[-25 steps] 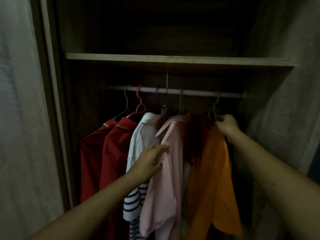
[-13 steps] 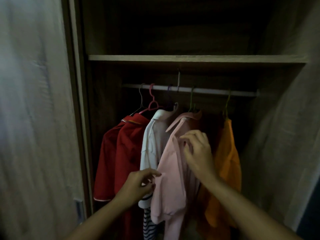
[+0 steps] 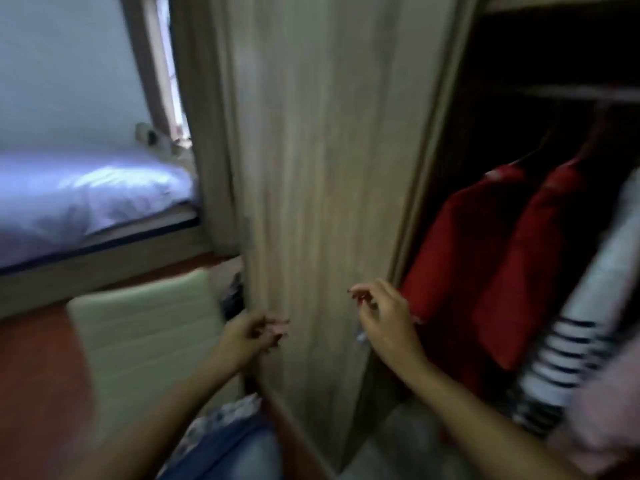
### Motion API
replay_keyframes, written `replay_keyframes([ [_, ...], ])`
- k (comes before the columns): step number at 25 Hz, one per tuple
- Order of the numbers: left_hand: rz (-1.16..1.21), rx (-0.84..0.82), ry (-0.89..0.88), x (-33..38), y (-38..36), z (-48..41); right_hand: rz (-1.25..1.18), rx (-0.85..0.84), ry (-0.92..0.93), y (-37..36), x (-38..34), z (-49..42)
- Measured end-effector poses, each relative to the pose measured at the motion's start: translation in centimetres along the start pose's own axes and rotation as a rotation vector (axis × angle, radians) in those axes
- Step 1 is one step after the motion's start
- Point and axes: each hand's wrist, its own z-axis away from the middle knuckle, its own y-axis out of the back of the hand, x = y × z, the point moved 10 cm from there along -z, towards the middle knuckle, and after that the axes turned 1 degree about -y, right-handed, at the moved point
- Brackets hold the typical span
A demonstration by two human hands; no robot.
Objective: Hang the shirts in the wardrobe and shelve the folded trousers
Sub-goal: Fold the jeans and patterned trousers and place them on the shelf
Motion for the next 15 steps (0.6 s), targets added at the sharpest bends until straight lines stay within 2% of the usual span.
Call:
replay_keyframes([
  [4, 0.08, 0.155, 0.331, -16.4, 9.0, 6.9, -0.128, -0.231, -0.074, -17.0, -1.7, 4.1],
  [7, 0.068, 0.262, 0.537, -27.0, 10.6, 12.5, -0.191, -0.359, -0.168, -26.4, -0.9, 8.8],
  [9, -0.038, 0.291, 0.656, -32.9, 9.8, 16.1, -0.206, -0.486, -0.292, -32.2, 1.2, 13.1],
  [11, -0.191, 0.241, 0.747, -38.3, 7.0, 19.1, -0.209, -0.62, -0.413, -37.3, 4.6, 18.2],
  [15, -0.39, 0.021, 0.761, -47.2, -1.9, 22.5, -0.118, -0.823, -0.684, -44.3, 14.9, 28.8],
])
